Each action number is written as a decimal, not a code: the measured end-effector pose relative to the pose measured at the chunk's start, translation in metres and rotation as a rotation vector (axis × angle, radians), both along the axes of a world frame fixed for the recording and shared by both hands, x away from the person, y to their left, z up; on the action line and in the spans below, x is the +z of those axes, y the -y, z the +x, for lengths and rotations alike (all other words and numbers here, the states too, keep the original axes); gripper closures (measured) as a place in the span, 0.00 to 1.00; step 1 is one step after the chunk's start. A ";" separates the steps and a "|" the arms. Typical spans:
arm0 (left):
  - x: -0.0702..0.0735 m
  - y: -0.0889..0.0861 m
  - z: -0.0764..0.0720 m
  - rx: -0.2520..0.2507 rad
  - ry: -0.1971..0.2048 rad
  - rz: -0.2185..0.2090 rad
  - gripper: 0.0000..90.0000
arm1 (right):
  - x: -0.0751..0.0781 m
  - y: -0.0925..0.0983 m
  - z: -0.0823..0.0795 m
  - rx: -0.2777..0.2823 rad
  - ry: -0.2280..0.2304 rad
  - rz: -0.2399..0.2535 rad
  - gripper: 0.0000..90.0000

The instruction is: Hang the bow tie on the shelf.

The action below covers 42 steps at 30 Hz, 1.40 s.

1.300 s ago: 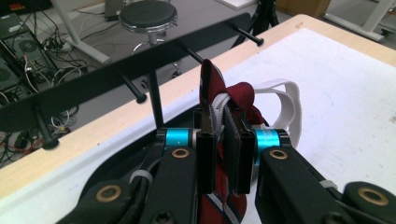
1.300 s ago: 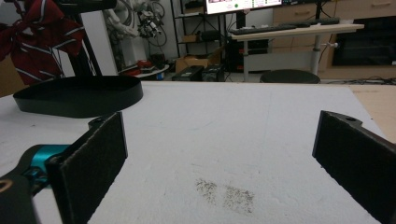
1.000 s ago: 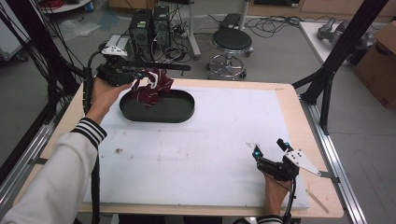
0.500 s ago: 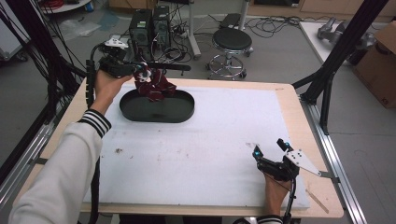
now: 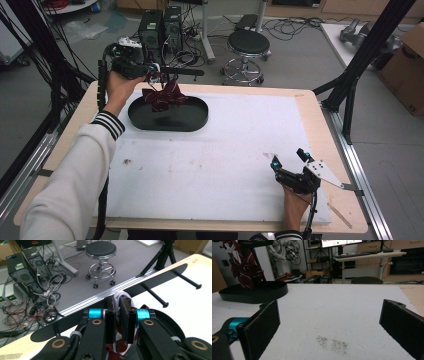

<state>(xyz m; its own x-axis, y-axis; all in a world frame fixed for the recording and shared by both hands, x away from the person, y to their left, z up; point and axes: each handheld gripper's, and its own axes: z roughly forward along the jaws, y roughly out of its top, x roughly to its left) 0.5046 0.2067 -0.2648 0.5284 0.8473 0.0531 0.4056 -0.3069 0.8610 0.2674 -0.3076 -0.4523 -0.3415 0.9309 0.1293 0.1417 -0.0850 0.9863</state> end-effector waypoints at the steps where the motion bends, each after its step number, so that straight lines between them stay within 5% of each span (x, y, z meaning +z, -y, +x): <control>1: -0.001 0.000 0.001 0.001 -0.005 -0.003 0.93 | 0.000 0.000 0.000 -0.001 0.000 0.000 0.02; 27: 0.007 0.008 -0.016 -0.041 0.009 -0.007 0.93 | 0.000 0.000 -0.001 -0.004 0.009 -0.002 0.02; 42: -0.008 0.003 0.004 0.005 -0.031 0.024 0.93 | 0.000 0.000 0.000 -0.006 0.012 0.005 0.02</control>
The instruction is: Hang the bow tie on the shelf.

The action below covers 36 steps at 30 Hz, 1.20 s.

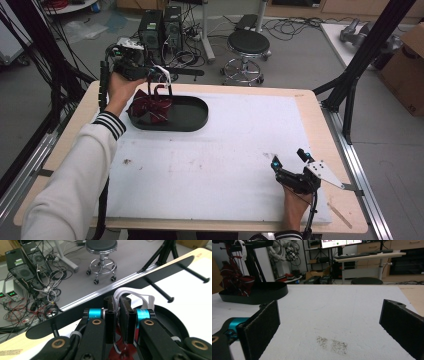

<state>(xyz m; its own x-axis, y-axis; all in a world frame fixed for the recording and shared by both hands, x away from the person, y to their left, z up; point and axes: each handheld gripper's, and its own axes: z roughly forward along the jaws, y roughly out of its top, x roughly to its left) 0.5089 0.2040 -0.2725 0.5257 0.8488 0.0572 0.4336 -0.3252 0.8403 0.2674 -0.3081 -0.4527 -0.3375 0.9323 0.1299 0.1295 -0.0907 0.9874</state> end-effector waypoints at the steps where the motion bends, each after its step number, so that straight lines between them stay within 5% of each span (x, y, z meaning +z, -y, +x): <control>1: -0.001 0.000 0.000 0.006 0.000 0.002 0.93 | 0.000 0.000 0.000 0.003 -0.003 -0.004 0.02; 8: -0.001 -0.007 0.000 0.044 0.005 -0.014 0.89 | 0.000 0.000 0.000 0.002 -0.006 -0.005 0.02; 15: -0.001 -0.013 -0.002 0.073 0.032 -0.062 0.51 | 0.000 -0.001 0.000 0.000 -0.005 -0.011 0.02; 18: -0.002 -0.017 -0.005 0.041 0.053 -0.088 0.27 | 0.000 -0.001 0.000 0.003 -0.007 -0.014 0.02; 22: -0.003 -0.022 -0.012 0.004 0.103 -0.116 0.14 | 0.000 -0.001 0.000 0.003 -0.006 -0.015 0.02; 29: -0.006 -0.036 -0.030 -0.064 0.182 -0.198 0.11 | 0.001 -0.001 0.000 0.006 -0.011 -0.022 0.02; 36: -0.017 -0.058 -0.072 -0.162 0.284 -0.268 0.11 | 0.001 -0.001 0.000 0.007 -0.014 -0.012 0.02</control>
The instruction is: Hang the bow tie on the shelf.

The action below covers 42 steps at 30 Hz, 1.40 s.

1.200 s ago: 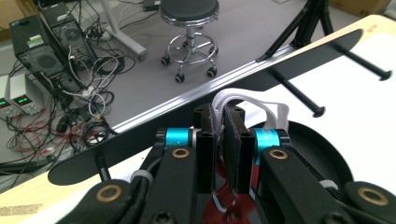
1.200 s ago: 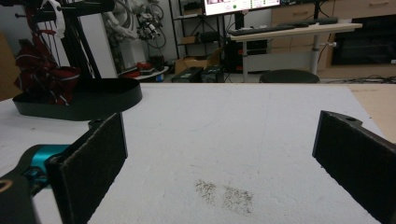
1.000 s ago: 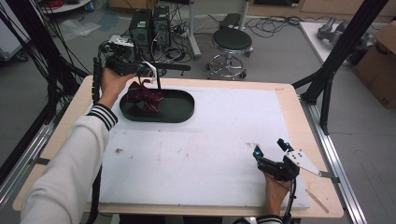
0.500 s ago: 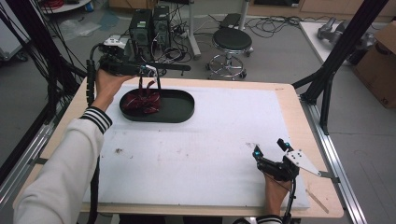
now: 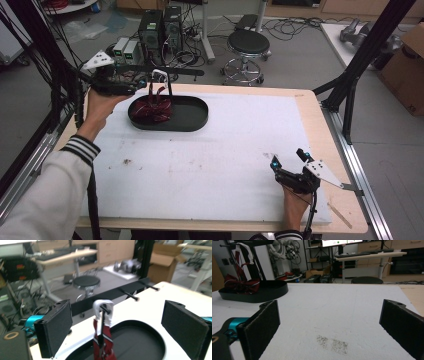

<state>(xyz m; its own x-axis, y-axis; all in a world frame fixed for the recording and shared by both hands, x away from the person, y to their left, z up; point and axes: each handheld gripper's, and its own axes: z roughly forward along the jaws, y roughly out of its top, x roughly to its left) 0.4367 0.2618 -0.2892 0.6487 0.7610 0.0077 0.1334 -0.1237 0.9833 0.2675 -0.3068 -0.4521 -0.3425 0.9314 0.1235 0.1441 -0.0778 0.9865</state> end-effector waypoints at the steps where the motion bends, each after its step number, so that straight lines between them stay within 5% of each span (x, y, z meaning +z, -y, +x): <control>1: -0.002 -0.004 -0.005 -0.002 0.006 -0.003 0.11 | 0.000 0.000 0.000 0.001 0.003 -0.010 0.02; 8: -0.026 -0.037 -0.047 -0.008 0.042 -0.024 0.12 | 0.000 0.000 0.000 -0.003 0.002 -0.005 0.02; 16: -0.056 -0.052 -0.079 -0.024 0.054 -0.079 0.11 | 0.000 -0.001 0.000 -0.003 0.002 -0.009 0.02; 20: -0.074 -0.052 -0.092 -0.038 0.057 -0.072 0.11 | 0.000 -0.001 0.000 -0.004 0.008 -0.021 0.02; 32: -0.137 -0.036 -0.130 -0.024 0.093 -0.140 0.11 | 0.000 -0.003 0.000 -0.008 0.006 -0.034 0.02; 42: -0.159 -0.032 -0.140 -0.019 0.097 -0.132 0.11 | 0.000 -0.003 0.000 -0.010 0.003 -0.038 0.02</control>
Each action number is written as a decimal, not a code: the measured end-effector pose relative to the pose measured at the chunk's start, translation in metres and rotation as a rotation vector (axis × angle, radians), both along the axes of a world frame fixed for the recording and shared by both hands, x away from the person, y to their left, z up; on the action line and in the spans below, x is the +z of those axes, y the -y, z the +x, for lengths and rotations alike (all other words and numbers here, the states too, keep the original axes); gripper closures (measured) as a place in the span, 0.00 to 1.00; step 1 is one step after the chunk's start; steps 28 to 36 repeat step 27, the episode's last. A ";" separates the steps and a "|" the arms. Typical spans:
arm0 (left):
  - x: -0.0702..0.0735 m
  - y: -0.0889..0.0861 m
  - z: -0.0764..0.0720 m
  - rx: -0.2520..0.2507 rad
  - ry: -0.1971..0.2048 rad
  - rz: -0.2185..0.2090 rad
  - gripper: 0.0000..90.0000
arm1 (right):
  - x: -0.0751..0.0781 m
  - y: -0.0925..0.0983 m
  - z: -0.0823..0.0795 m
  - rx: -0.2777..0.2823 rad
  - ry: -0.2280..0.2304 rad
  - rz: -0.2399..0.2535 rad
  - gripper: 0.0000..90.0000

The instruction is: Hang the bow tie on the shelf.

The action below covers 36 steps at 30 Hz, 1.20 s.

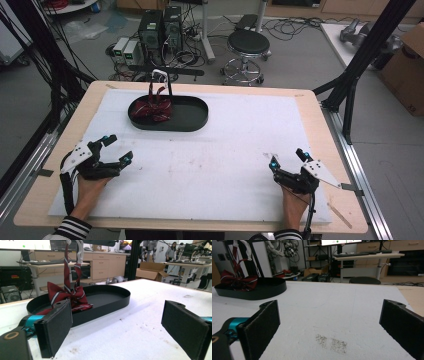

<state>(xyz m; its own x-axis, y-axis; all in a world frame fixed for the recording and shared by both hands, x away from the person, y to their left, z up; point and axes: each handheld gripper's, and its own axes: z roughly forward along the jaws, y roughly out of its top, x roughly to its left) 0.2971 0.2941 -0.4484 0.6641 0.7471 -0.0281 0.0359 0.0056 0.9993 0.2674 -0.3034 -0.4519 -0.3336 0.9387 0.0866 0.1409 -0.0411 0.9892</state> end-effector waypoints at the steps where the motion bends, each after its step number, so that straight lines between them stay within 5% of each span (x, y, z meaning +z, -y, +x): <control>1: -0.001 0.000 -0.001 0.005 0.000 0.000 0.11 | 0.000 0.000 0.000 -0.001 0.000 -0.001 0.02; 36: -0.006 -0.001 -0.003 0.030 0.008 -0.014 0.12 | 0.000 0.000 0.000 -0.001 0.005 -0.006 0.02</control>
